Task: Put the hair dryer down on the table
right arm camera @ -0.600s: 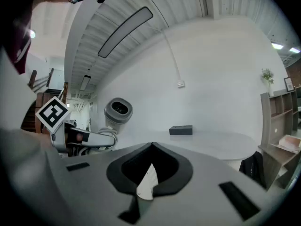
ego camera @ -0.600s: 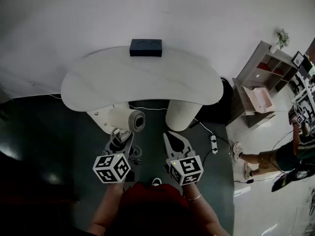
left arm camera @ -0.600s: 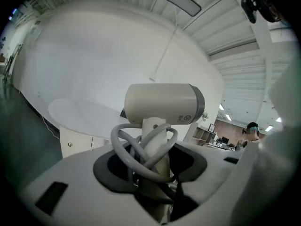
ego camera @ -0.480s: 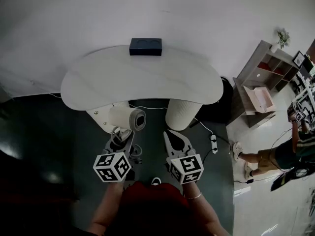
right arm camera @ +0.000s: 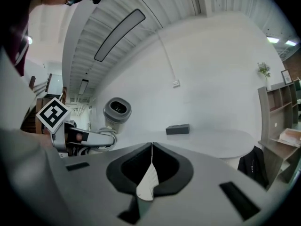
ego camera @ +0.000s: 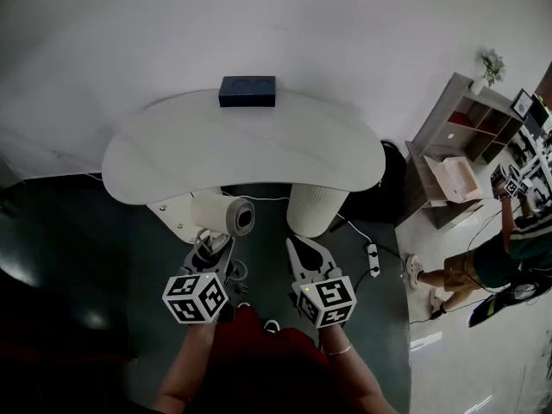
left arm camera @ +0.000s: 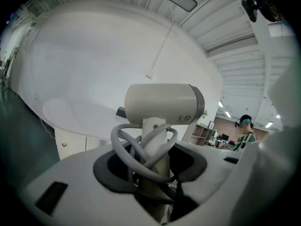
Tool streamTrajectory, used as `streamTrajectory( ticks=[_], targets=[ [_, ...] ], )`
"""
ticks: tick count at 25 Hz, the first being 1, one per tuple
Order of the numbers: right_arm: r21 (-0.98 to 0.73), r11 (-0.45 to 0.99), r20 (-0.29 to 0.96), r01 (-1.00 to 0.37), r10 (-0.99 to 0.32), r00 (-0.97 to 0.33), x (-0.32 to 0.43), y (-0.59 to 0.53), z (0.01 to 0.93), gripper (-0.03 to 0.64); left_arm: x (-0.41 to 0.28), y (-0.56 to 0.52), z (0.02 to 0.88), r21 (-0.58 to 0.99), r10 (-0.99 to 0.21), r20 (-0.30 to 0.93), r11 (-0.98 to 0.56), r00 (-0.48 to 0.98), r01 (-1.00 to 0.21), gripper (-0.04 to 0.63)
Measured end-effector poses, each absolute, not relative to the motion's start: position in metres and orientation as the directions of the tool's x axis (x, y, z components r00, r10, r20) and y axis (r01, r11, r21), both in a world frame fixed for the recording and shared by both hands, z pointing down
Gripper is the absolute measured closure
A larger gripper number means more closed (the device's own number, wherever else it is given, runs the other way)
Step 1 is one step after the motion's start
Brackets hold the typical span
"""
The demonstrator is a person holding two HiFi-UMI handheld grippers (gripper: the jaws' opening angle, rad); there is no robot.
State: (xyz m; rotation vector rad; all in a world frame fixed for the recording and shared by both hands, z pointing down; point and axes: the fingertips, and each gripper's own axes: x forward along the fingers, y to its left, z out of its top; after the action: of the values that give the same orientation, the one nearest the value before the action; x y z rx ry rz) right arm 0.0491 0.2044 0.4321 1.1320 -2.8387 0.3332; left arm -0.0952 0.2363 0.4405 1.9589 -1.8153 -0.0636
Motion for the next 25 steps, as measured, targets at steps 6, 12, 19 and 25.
streamTrajectory(
  ticks=[6,12,19,25],
  targets=[
    [-0.191,0.694,0.128,-0.694,-0.683,-0.719,0.054,0.176,0.434,0.601,-0.097,0.204,0.446,0.355,-0.946,0.294,-0.024,0.136,-0.935,0.382],
    [-0.200,0.684,0.149,-0.702,-0.687,-0.711,0.049,0.136,0.439,0.601,-0.104,0.154,0.452,0.352,-0.937,0.314,-0.034,0.152,-0.935,0.382],
    [-0.214,0.675,0.171,-0.707,-0.686,-0.707,0.028,0.080,0.443,0.601,-0.122,0.091,0.457,0.354,-0.929,0.326,-0.053,0.177,-0.934,0.382],
    [-0.217,0.666,0.180,-0.714,-0.692,-0.699,0.002,0.025,0.442,0.601,-0.146,0.036,0.456,0.362,-0.923,0.332,-0.067,0.196,-0.930,0.382]
  ],
)
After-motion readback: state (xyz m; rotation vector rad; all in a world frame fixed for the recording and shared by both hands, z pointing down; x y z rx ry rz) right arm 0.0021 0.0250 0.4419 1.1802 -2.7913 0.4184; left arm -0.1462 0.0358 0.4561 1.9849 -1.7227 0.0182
